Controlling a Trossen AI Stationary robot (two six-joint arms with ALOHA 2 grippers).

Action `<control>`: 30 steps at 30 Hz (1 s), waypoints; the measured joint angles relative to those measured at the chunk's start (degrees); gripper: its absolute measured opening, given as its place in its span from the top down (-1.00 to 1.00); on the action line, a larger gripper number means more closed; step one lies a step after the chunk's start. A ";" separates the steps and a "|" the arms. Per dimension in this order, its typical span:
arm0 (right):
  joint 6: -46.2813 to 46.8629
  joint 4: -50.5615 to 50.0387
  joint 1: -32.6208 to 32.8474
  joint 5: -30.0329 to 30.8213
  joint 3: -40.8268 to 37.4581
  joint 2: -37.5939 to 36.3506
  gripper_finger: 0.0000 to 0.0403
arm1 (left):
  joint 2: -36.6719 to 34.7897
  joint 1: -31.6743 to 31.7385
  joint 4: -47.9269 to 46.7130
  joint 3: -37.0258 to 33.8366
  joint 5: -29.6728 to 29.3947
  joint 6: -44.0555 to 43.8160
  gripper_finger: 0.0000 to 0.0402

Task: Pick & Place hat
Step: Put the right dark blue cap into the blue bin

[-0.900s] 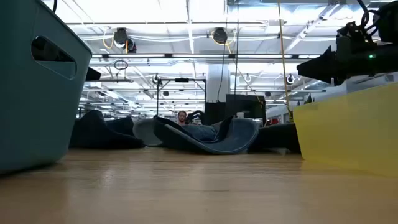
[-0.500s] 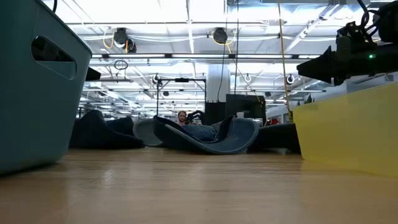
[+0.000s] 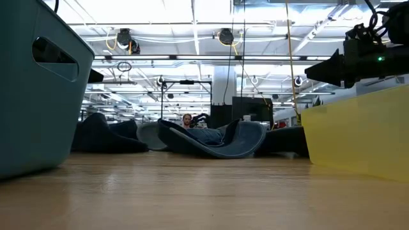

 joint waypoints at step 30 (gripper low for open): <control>-1.01 -14.24 0.00 5.47 27.70 17.91 -0.54 | 0.00 0.01 -0.01 0.00 0.01 0.00 0.63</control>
